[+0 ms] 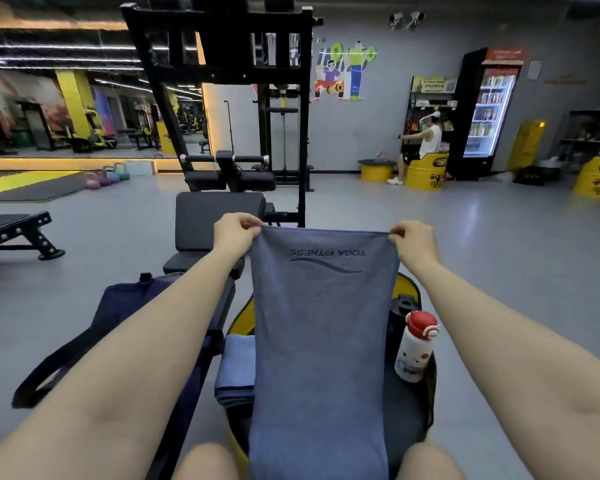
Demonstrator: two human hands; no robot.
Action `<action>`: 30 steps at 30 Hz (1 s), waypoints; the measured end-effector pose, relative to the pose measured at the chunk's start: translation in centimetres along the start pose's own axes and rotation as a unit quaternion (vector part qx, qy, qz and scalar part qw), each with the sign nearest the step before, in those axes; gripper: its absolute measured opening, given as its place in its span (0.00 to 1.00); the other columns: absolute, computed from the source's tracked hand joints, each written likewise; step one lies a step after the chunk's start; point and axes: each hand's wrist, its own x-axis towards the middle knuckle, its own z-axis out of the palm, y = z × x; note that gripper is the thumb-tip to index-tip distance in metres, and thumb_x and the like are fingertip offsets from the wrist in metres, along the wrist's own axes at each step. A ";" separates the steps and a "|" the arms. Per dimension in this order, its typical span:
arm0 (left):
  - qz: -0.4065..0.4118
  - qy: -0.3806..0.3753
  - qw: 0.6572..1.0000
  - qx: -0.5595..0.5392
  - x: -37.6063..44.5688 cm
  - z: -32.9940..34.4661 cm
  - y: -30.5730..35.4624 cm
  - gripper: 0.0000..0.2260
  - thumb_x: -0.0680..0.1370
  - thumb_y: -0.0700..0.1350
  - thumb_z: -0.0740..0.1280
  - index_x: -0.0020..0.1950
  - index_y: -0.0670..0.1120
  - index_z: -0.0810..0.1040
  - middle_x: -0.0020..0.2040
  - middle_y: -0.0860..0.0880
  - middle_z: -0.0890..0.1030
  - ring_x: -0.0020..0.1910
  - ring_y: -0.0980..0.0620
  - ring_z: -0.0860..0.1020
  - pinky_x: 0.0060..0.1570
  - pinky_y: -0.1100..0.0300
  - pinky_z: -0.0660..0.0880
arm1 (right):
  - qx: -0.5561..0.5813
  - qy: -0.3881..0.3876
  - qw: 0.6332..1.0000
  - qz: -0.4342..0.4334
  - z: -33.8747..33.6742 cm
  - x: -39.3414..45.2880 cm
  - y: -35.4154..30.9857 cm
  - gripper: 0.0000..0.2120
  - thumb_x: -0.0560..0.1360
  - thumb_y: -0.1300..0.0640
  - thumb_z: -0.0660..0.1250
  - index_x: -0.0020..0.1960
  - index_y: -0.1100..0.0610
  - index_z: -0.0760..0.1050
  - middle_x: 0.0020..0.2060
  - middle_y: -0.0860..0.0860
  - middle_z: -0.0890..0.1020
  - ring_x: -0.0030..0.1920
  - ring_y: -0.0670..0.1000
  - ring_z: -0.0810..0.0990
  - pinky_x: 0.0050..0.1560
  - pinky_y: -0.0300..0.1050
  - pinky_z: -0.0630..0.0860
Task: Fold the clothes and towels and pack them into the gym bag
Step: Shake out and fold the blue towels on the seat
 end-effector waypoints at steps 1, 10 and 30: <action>-0.006 -0.006 1.000 0.002 -0.1 0.5 -0.7 0.06 0.76 0.38 0.68 0.50 0.44 0.83 0.46 0.49 0.81 0.48 0.52 0.77 0.49 0.59 0.75 | -0.004 -0.009 1.000 0.005 0.7 -0.1 0.5 0.08 0.77 0.63 0.64 0.52 0.62 0.81 0.52 0.59 0.82 0.53 0.59 0.78 0.48 0.42 0.69; -0.058 -0.051 0.997 0.018 -3.1 4.7 -7.1 0.07 0.76 0.35 0.67 0.50 0.41 0.83 0.50 0.42 0.83 0.46 0.51 0.77 0.45 0.66 0.67 | -0.012 -0.089 0.995 0.041 6.5 -3.5 5.4 0.08 0.77 0.63 0.64 0.52 0.59 0.81 0.51 0.57 0.83 0.52 0.58 0.79 0.46 0.41 0.68; -0.196 -0.248 0.945 0.078 -14.9 10.3 -20.0 0.04 0.77 0.37 0.67 0.49 0.42 0.81 0.39 0.48 0.78 0.38 0.53 0.74 0.32 0.67 0.70 | -0.059 -0.311 0.944 0.091 13.4 -17.3 14.1 0.10 0.75 0.64 0.64 0.38 0.52 0.77 0.41 0.54 0.82 0.45 0.55 0.79 0.43 0.45 0.73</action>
